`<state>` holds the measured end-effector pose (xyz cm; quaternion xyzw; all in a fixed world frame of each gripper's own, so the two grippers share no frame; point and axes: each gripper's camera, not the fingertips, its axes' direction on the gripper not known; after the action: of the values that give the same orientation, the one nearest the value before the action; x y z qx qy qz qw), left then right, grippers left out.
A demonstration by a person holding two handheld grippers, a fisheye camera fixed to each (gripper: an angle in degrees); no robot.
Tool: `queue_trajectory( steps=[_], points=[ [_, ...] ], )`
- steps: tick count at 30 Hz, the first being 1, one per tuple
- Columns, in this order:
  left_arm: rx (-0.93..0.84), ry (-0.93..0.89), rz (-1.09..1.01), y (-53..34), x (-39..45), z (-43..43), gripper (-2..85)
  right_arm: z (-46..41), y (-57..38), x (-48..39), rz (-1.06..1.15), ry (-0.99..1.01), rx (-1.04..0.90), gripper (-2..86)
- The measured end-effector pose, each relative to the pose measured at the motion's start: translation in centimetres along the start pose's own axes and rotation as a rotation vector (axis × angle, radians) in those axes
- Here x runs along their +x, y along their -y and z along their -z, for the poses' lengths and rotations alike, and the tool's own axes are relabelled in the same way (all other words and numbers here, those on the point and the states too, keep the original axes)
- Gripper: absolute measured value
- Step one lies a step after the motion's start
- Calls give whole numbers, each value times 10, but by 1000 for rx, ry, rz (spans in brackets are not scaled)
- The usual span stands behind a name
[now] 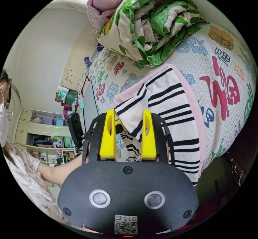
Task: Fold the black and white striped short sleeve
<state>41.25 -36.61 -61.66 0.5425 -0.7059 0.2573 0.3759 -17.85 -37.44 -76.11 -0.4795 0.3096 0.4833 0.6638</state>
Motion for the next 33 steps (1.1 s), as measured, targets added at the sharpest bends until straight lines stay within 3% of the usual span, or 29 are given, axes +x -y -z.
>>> queue_trajectory(
  steps=[6,8,12,20,26,29,33],
  points=[
    [12,-14,24,-42,-7,8,6,-10,-47,-29,54,-173,-16,162],
    [30,1,10,-64,-4,20,6,-15,-67,-20,-34,-241,15,52],
    [175,68,71,-115,-12,83,6,-2,-103,-52,76,-245,86,17],
    [550,394,238,-312,-1,307,1,69,-195,-173,473,-160,274,5],
    [791,682,234,-509,61,515,0,57,-252,-193,531,34,289,4],
    [791,851,181,-603,106,591,0,19,-272,-192,465,185,243,3],
    [795,905,168,-711,150,660,1,-19,-313,-198,415,311,199,3]
  ],
)
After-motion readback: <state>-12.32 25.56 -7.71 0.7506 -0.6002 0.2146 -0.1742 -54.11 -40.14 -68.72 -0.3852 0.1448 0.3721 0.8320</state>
